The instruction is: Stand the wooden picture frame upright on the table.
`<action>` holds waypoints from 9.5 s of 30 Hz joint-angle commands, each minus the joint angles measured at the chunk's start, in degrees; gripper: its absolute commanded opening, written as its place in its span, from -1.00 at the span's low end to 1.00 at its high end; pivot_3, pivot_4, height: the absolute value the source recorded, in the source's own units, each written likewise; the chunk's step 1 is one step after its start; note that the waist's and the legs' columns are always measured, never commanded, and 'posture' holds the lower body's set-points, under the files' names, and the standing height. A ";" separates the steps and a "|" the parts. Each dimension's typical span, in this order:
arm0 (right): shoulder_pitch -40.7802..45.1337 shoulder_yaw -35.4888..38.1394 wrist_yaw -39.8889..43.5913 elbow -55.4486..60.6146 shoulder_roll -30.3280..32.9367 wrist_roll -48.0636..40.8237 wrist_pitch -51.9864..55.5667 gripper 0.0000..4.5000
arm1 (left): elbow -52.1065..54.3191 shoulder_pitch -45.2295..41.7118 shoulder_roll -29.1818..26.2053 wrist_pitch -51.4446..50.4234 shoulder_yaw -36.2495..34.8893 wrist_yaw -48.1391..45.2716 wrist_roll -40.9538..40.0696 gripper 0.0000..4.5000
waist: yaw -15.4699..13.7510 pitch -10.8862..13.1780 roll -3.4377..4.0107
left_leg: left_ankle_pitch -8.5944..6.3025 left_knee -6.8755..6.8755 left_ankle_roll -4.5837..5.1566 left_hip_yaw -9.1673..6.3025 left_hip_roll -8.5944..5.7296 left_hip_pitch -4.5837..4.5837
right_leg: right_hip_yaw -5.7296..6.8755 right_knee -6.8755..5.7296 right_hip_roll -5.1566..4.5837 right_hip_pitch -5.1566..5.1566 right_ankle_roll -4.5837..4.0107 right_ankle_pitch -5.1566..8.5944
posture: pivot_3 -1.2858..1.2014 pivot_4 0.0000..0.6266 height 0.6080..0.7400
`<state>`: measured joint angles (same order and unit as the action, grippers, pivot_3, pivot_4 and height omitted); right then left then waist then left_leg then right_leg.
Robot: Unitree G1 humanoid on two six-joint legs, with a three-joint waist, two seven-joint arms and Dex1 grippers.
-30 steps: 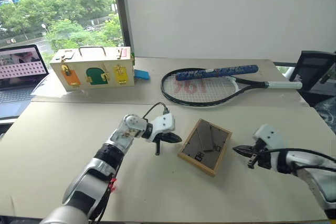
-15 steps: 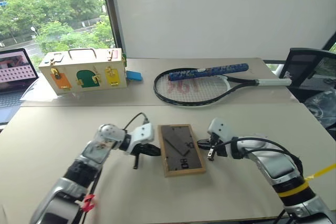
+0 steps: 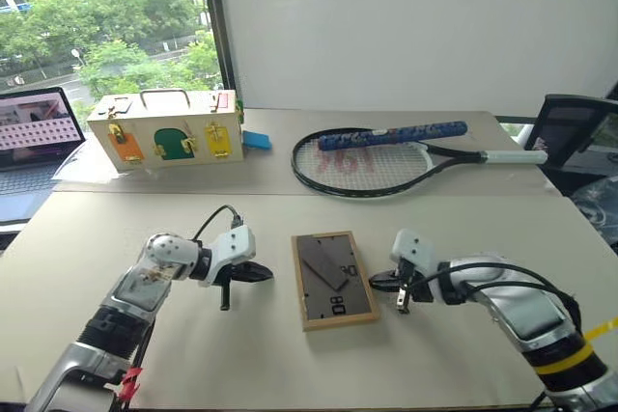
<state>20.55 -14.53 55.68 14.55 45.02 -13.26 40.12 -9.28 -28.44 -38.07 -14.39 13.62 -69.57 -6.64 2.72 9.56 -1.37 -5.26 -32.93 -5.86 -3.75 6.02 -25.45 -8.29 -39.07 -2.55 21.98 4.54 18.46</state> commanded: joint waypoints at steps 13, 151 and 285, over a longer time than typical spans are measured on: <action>-0.93 -1.69 0.12 -0.39 -2.22 0.59 2.93 -1.00 | -0.82 -1.52 3.23 -2.48 4.13 0.16 3.48 -0.98 | -0.68 -0.27 -0.10 | 0.00 -0.05 0.00 -0.01 0.00 0.00 | 0.01 0.08 0.01 -0.06 0.02 0.01 | 0.03 -0.52 0.55; 6.06 9.71 -24.96 -26.96 4.65 35.10 -82.35 0.98 | -8.34 -10.19 14.50 -78.11 -25.36 50.81 -74.38 -0.47 | -0.65 0.01 -0.22 | 0.03 0.07 0.04 -0.23 -0.17 -0.68 | 0.22 0.36 -0.07 0.37 0.05 0.02 | 0.03 -0.52 0.55; 9.99 6.08 0.13 -31.84 -21.11 -8.72 -9.53 0.28 | 17.93 15.26 -6.98 -22.63 -30.61 9.91 -38.82 1.00 | -0.18 0.20 -0.33 | 0.17 0.06 -0.16 -0.33 -0.06 -0.36 | 0.31 0.07 -0.03 0.14 -0.06 0.01 | 0.03 -0.52 0.55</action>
<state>30.77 -9.76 58.45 -15.91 23.44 -23.66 29.46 7.98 -12.39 -45.11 -37.71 -16.49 -59.19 -45.07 2.54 9.76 -1.70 -5.09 -32.86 -6.03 -4.07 5.96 -25.83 -7.98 -39.00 -2.58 22.13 4.49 18.48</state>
